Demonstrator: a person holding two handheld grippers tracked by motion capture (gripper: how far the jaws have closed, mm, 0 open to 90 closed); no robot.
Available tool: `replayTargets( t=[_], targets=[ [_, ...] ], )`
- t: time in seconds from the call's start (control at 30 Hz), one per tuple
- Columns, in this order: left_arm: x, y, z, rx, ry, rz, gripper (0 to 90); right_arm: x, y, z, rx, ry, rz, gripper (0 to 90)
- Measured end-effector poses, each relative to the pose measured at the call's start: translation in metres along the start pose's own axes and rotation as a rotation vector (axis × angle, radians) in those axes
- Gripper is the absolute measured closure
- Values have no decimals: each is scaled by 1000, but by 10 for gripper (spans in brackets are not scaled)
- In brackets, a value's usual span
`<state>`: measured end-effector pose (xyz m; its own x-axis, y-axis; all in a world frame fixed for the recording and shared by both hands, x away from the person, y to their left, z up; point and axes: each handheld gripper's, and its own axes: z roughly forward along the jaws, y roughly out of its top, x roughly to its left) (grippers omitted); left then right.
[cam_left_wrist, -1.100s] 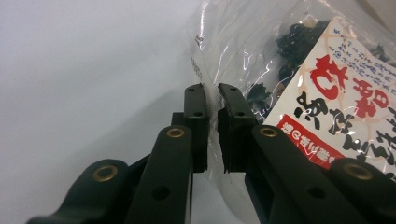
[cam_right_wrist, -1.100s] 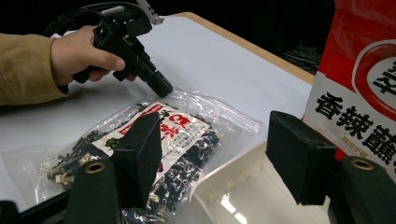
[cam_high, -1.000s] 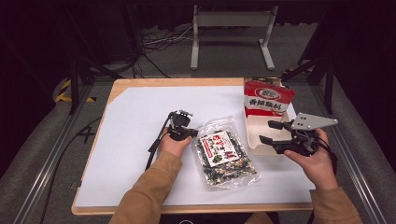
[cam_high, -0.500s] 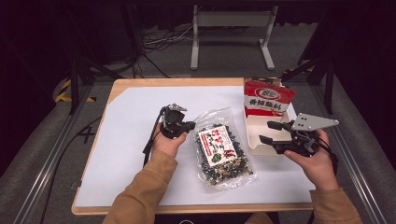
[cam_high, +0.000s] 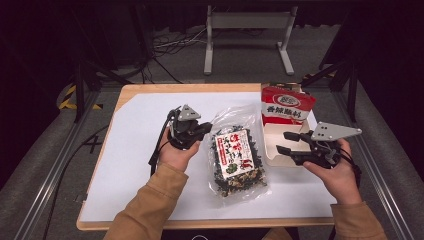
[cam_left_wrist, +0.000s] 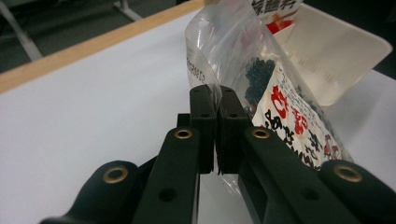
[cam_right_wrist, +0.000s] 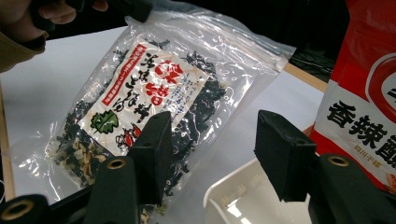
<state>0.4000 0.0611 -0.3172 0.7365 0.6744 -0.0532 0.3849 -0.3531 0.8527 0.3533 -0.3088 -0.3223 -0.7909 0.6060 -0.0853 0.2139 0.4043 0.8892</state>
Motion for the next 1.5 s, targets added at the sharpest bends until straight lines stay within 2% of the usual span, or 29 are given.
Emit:
replayTargets(
  t=[0.23,0.5,0.8,0.87,0.9,0.93,0.97,1.1,1.2,1.27,1.33,1.43,1.5],
  targets=[
    [-12,10,-18,-52,-23,34,876,1,1,1,-4,16,11,462],
    [-24,16,-36,-111,-29,86,876,2,3,6,4,66,91,457],
    [-35,24,-55,-166,-51,135,877,4,9,23,25,142,100,430],
    [-37,24,-57,-177,-56,141,877,4,10,28,23,176,107,429],
    [-37,24,-57,-177,-56,141,877,4,10,28,23,176,107,429],
    [-37,24,-58,-182,-58,138,877,5,12,33,16,215,118,429],
    [-38,24,-60,-189,-59,138,877,5,12,33,16,215,118,429],
    [-37,24,-61,-200,-67,137,876,9,16,41,5,279,136,429],
    [-36,23,-62,-211,-85,119,874,10,18,46,7,299,145,433],
    [-34,22,-62,-217,-89,108,872,10,18,49,9,317,159,469],
    [-33,20,-61,-218,-93,99,872,9,18,50,13,331,158,550],
    [-31,18,-61,-216,-101,87,871,9,19,49,12,380,168,690],
    [-30,17,-61,-219,-96,83,871,9,20,49,21,410,175,740]
  ],
)
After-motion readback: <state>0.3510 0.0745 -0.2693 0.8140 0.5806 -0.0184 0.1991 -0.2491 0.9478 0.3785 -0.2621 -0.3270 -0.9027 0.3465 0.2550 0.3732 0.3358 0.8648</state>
